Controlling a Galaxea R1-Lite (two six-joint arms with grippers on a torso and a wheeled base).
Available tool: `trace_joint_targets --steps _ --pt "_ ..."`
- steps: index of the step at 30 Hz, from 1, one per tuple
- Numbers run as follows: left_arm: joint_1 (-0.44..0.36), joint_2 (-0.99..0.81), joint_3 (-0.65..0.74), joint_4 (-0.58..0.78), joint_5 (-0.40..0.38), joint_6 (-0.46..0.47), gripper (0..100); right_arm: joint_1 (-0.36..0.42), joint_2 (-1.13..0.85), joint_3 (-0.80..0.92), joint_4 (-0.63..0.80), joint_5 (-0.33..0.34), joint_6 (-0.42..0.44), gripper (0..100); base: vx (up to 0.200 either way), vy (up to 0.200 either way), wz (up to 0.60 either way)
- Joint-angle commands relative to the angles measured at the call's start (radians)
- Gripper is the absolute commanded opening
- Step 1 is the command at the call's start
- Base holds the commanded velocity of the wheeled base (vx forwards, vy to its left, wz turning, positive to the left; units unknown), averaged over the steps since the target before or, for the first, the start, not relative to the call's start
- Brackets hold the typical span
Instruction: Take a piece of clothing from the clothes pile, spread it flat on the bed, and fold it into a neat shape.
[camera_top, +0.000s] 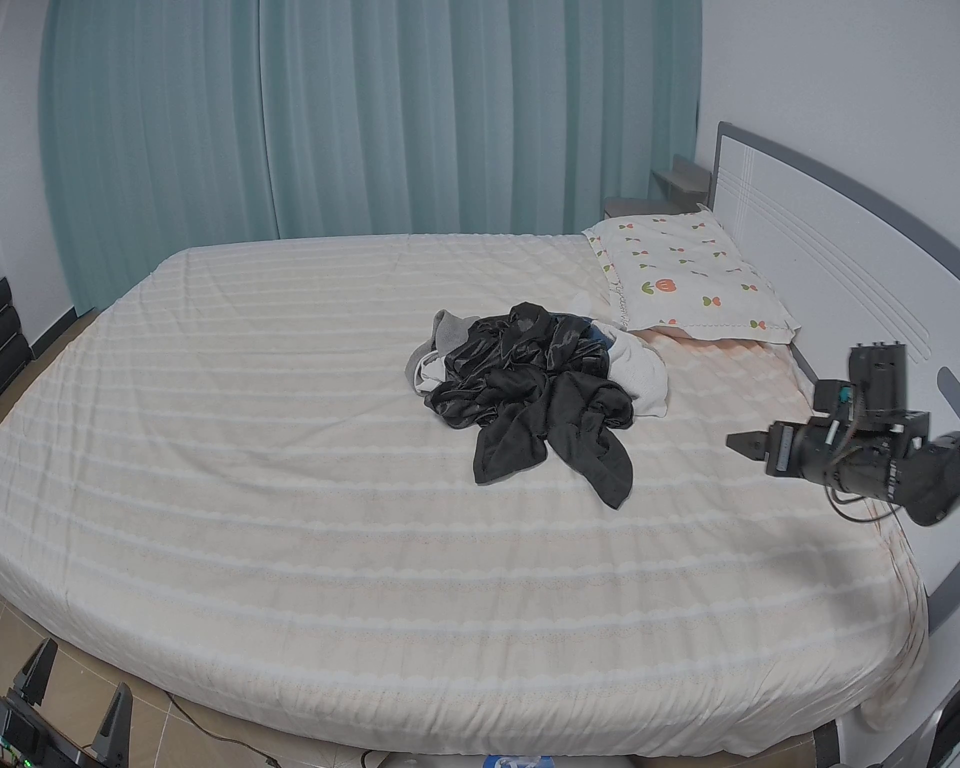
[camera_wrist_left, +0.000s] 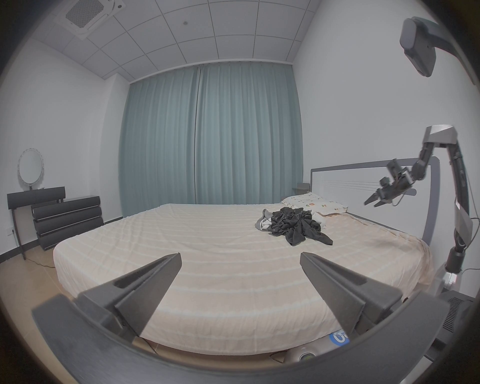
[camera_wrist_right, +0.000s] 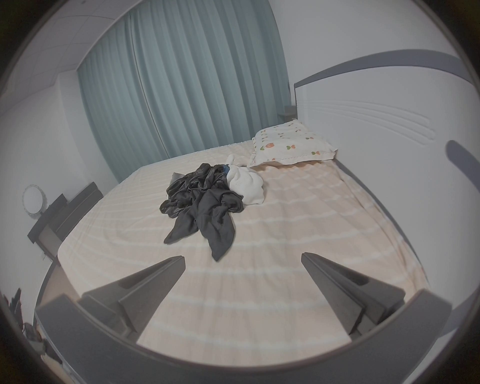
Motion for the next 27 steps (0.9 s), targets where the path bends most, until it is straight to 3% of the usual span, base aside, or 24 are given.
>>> trace_joint_targets --steps 1,8,27 --pt "0.002 0.000 0.017 0.001 0.000 -0.005 100 0.106 0.506 -0.408 -0.041 -0.100 0.063 100 0.000 0.000 0.00" --pt "0.005 -0.002 0.017 0.000 0.001 -0.006 100 0.137 0.658 -0.590 -0.003 -0.141 0.081 100 0.000 0.000 0.00" --pt "0.005 -0.003 0.017 0.000 0.004 -0.006 100 0.161 0.889 -0.863 -0.003 -0.146 0.112 100 0.000 0.000 0.00"
